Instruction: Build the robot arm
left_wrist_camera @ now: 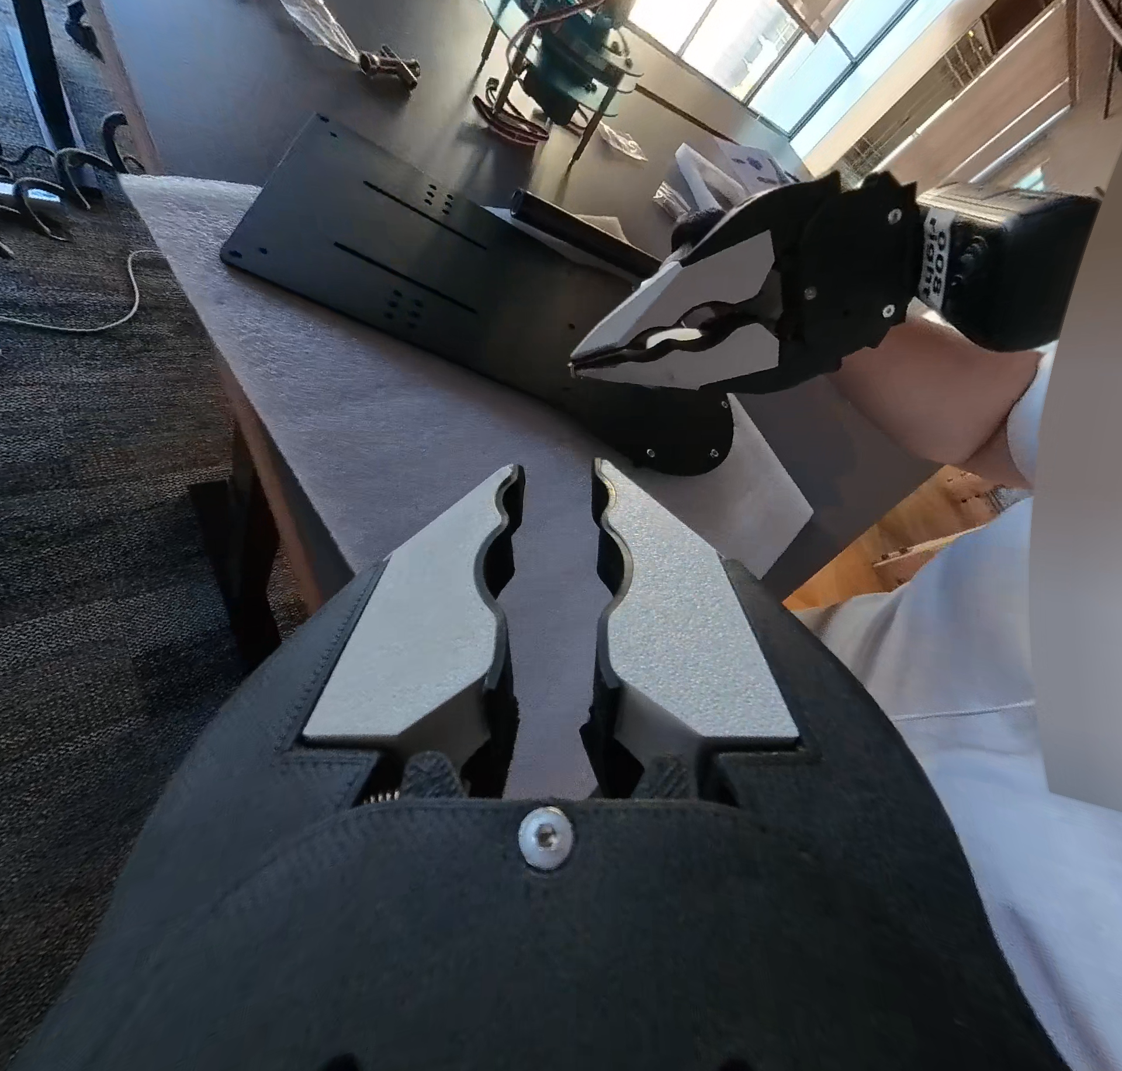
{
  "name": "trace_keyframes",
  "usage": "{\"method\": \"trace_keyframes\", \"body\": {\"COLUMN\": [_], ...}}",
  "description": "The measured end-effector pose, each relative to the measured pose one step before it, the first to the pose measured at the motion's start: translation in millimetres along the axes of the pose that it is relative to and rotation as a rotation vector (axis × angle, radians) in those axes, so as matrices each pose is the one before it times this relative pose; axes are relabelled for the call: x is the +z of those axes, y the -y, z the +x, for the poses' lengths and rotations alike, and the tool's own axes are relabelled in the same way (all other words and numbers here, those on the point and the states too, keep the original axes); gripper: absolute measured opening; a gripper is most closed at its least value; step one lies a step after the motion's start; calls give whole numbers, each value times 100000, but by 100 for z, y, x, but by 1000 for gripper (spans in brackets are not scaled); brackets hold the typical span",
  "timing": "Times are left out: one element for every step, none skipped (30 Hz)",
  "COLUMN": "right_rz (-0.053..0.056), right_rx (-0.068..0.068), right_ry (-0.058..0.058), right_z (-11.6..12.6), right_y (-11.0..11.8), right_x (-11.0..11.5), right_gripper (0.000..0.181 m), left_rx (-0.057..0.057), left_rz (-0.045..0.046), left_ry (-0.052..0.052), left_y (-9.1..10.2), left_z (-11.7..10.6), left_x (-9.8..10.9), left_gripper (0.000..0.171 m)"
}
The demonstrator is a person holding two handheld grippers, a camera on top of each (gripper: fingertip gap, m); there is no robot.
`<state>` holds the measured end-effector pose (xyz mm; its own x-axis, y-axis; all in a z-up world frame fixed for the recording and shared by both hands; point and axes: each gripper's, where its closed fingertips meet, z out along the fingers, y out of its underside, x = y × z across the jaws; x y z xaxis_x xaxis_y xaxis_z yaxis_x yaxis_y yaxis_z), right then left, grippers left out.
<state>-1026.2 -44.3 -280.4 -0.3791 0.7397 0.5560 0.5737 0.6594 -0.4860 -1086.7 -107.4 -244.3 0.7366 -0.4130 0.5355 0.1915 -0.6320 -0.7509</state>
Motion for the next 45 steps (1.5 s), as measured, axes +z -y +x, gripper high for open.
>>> {"method": "trace_keyframes", "body": {"right_rz": [134, 47, -292, -907, -649, -226, -54, -347, -602, -74, 398, 794, 863, 938, 1145, 910, 1110, 1737, 1766, 1243, 793, 764, 436, -312, -299, -207, -720, -726, -702, -541, -232, -395, -387, -634, -752, -808, -1112, -1107, -775, -291, 61, -37, -81, 8, 71], "right_rx": [-321, -768, -1306, -1243, -1118, -871, -562, -263, 331, 1029, 1909, 2311, 2256, 2047, 2195, 3029, 4211, 4625, 4131, 3363, 2456, 1378, 362, -747, -2007, -3158, -3899, -4062, -3738, -3407, -2899, -2259, -1323, -157, 408, 1058, 1743, 1797, 1580, 1464, 1657, 1749, 1476, 1163, 1034], "right_ry": [141, -331, -634, -106, -353, -647, -323, -254, -616, -622, -133, -447, -1037, -1286, -1099, -542, -246, -789, -863, -1595, -1690, -1053, -711, -2, 553, 640, 296, 893, 1172, 606, 493, 244, -157, -186, -534, -775, -623, -894, -1142, -1336, -1065, -890, -850, -750, -655], "right_z": [-73, -14, 22, -48, -7, 46, 5, 45, 141, 191, 147, 208, 273, 286, 241, 163, 136, 223, 185, 248, 208, 31, -97, -271, -416, -463, -380, -393, -358, -199, -114, -17, 82, 119, 154, 192, 169, 210, 230, 230, 156, 92, 29, -37, -86], "right_y": [104, 97, 52, -52, -64, -28, -28, -70, -141, -129, -116, -96, -124, -133, -146, -238, -277, -282, -293, -315, -293, -178, -78, -53, 57, 170, 181, 219, 233, 250, 266, 154, 36, -137, -301, -425, -535, -546, -471, -339, -224, -203, -172, -160, -139], "right_x": [23, 33, 32, 68, 48, 26, 1, -17, -69, -146, -208, -278, -332, -405, -434, -452, -522, -594, -610, -570, -465, -322, -134, 70, 236, 360, 449, 492, 487, 435, 319, 178, 37, -104, -248, -351, -385, -409, -428, -414, -376, -307, -256, -209, -155], "right_gripper": [0, 0, 0, 0, 0, 0, 0, 0, 0, 0, 0, 0, 0, 0, 0, 0, 0, 0, 0, 0, 0, 0, 0, 0, 0, 0, 0, 0, 0, 0, 0, 0, 0, 0, 0, 0, 0, 0, 0, 0, 0, 0, 0, 0, 0], "left_rx": [-232, -103, 8, -75, -177, -126, -6, 64, -6, -110, -248, -419, -429, -258, -69, 13, -15, -25, 13, -45, -148, -145, -66, 17, 122, 234, 314, 326, 270, 192, 146, 117, 94, 2, -206, -360, -427, -484, -493, -430, -331, -226, -69, 75, 64], "left_rz": [36, -85, -238, -237, -102, 85, 138, 19, -24, 138, 298, 308, 233, 132, 57, 6, -17, 79, 197, 147, 37, 18, 79, 37, -102, -185, -176, -85, -15, -86, -276, -335, -163, -64, -192, -201, 34, 244, 339, 356, 274, 72, -152, -298, -495], "left_ry": [-509, -247, -44, -27, -104, -194, -123, 107, 265, 177, 11, -147, -252, -80, 344, 573, 483, 324, 286, 276, 82, -214, -402, -490, -600, -581, -430, -420, -490, -411, -169, 136, 283, 206, 199, 370, 492, 436, 377, 363, 278, 163, 76, 75, 79], "left_y": [40, -3, -21, -13, -11, 18, 17, -1, -6, 17, 29, 18, 22, 4, 4, 5, 22, 76, 92, 100, 92, 101, 115, 126, 110, 104, 88, 82, 41, -10, -79, -127, -153, -159, -189, -174, -122, -59, -2, 41, 62, 74, 73, 61, 42], "left_z": [-79, -83, -99, -90, -67, -29, -27, -57, -65, -53, -37, -21, -4, -25, -82, -113, -101, -84, -81, -99, -67, -24, 11, 30, 59, 77, 88, 123, 159, 158, 122, 70, 52, 38, 1, -70, -121, -147, -152, -169, -150, -110, -75, -86, -70], "left_x": [47, 44, 43, 39, 22, 4, -32, -34, -48, -73, -77, -75, -78, -72, -62, -39, -31, -5, 3, 47, 77, 125, 162, 211, 240, 263, 259, 232, 195, 142, 91, 42, -20, -45, -77, -100, -127, -152, -134, -103, -54, 4, 69, 125, 173], "left_gripper": [20, 21, 21, 21, 21, 21, 21, 21, 21, 21, 21, 21, 21, 21, 21, 21, 21, 21, 21, 21, 21, 21, 21, 21, 21, 21, 21, 21, 21, 21, 21, 21, 21, 21, 21, 21, 21, 21, 21, 21, 21, 21, 21, 21, 21]}}
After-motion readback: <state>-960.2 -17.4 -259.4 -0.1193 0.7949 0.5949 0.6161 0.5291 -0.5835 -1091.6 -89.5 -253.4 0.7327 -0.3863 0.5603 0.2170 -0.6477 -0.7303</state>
